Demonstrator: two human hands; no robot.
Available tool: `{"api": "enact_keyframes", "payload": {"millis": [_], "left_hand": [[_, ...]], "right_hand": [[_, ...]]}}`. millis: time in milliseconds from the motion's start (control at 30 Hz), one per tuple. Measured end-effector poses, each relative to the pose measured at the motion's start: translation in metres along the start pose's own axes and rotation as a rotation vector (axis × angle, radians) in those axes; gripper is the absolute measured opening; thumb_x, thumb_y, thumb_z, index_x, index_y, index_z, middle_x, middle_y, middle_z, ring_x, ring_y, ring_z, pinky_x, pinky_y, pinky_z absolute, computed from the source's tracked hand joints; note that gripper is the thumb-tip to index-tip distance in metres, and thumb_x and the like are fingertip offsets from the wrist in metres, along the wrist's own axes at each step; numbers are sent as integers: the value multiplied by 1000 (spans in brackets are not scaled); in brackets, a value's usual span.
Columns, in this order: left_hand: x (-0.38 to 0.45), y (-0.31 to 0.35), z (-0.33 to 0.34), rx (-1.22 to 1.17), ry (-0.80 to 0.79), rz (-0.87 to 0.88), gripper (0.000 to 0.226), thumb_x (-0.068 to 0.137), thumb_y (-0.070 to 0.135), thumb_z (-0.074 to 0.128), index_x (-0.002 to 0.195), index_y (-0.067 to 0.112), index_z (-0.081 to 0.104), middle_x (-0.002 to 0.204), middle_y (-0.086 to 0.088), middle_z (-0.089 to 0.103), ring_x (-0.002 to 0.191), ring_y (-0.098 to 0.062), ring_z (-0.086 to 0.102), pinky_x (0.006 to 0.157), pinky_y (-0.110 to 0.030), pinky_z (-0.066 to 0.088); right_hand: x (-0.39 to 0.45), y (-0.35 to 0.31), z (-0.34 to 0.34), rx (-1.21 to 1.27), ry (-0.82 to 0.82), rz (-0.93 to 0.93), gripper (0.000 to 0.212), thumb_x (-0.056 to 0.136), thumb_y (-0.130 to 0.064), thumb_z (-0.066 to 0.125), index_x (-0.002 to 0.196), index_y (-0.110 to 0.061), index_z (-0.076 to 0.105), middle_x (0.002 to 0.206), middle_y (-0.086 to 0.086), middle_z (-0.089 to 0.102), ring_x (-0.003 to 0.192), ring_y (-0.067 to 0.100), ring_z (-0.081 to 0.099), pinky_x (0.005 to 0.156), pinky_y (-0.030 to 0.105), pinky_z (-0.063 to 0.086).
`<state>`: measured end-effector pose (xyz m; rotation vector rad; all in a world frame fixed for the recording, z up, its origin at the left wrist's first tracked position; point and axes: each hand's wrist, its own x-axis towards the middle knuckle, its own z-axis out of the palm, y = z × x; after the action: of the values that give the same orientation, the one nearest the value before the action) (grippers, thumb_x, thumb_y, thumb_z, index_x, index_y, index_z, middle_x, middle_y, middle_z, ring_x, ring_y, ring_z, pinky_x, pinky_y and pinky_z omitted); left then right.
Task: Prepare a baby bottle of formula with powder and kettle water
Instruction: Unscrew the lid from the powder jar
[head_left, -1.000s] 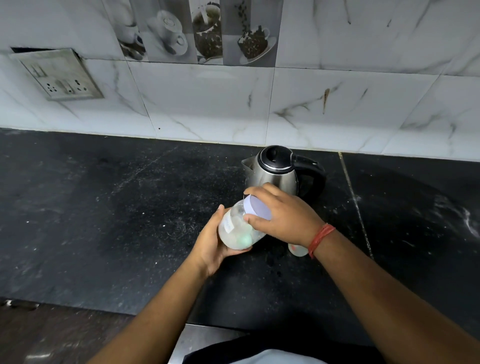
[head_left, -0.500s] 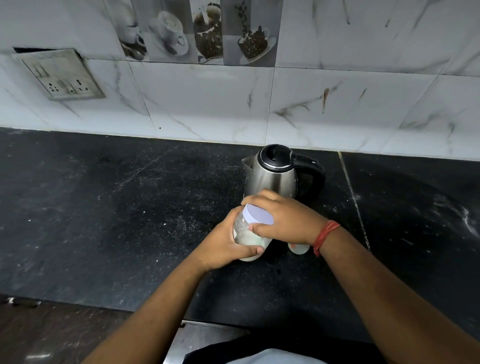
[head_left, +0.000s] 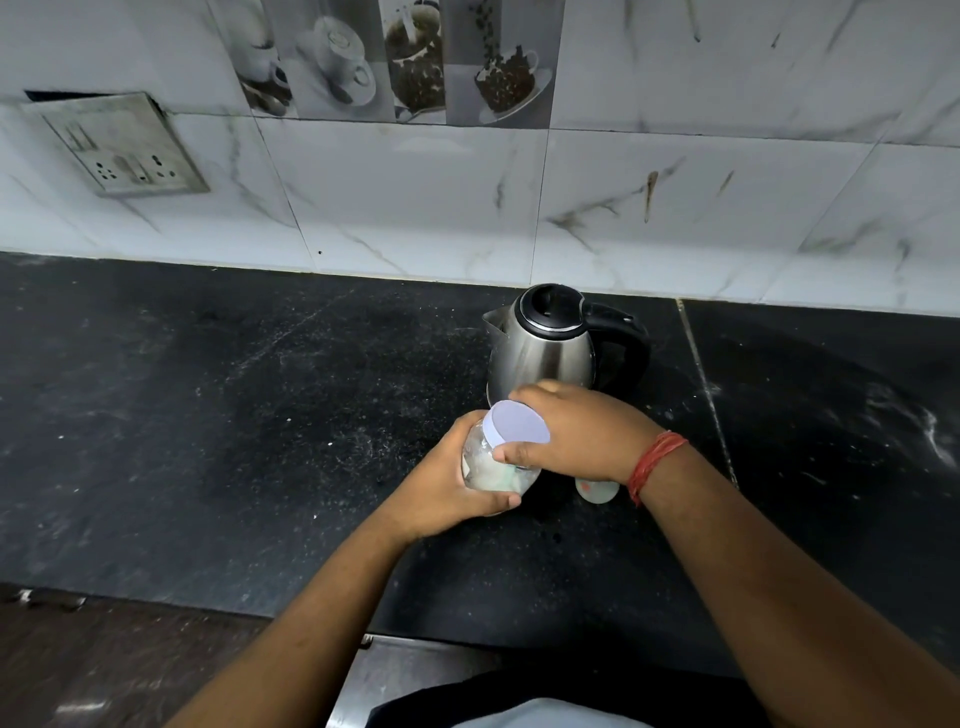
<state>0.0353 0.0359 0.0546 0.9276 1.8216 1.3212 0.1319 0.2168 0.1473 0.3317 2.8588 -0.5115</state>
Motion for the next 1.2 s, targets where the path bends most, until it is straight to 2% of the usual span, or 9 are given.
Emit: {"api": "enact_keyframes", "payload": {"millis": [233,300,467,567,667,833,967,1100,1200], "left_hand": [[-3,-6,0,44,-4,-8,101,70,23,94,151,29,34,143,8,54,132,-6,54,112,-32,46],[-3,-6,0,43,-5,-5,97,71,20,93,149,30,35,140,7,56,128,-8,58,109,-33,50],[-1,-5,0,29,-10,6,93,73,15,92,147,31,38,137,5,59,125,-12,61,104,-34,53],[-1,-7,0,40,-17,11,94,73,15,93,147,30,38,138,4,58,127,-12,60,106,-35,51],[-1,-10,1,52,-14,10,96,72,16,94,148,31,36,141,7,55,130,-8,56,110,-32,48],[-1,-12,0,42,-9,5,94,72,19,93,147,30,38,138,2,58,127,-15,60,107,-41,52],[0,-12,-1,43,-3,8,93,72,16,93,146,33,39,138,4,59,127,-13,61,107,-40,52],[1,-13,-2,64,-12,14,93,73,16,94,144,38,38,139,8,57,128,-9,58,107,-35,51],[1,-15,-2,67,-14,13,95,72,16,94,145,37,36,141,9,55,130,-6,55,109,-29,48]], "right_hand": [[-3,4,0,239,-115,-241,82,80,-15,74,151,-31,39,148,-11,39,136,5,40,112,24,36],[-2,4,0,270,-50,-198,80,84,-29,76,153,-34,34,152,-12,35,138,4,37,111,21,34],[3,1,4,33,4,-3,76,81,-73,60,143,-32,44,142,-8,48,125,16,53,102,39,46],[3,1,5,74,-28,-58,68,83,-54,70,142,-30,45,139,-8,48,123,15,52,102,36,45],[1,5,4,190,-95,-188,78,80,-29,78,148,-28,41,145,-10,41,134,9,41,112,28,37],[4,8,2,186,-29,-88,83,83,-56,72,153,-29,34,154,-9,36,138,13,42,112,34,39],[6,3,4,10,-42,-11,77,79,-73,61,142,-32,44,140,-8,50,121,16,55,99,39,48],[5,-1,3,16,-54,-57,68,80,-57,70,139,-34,45,136,-11,50,117,16,56,95,37,49],[4,1,1,54,-57,-143,77,78,-40,75,146,-33,40,140,-12,46,124,12,51,100,31,46]]}}
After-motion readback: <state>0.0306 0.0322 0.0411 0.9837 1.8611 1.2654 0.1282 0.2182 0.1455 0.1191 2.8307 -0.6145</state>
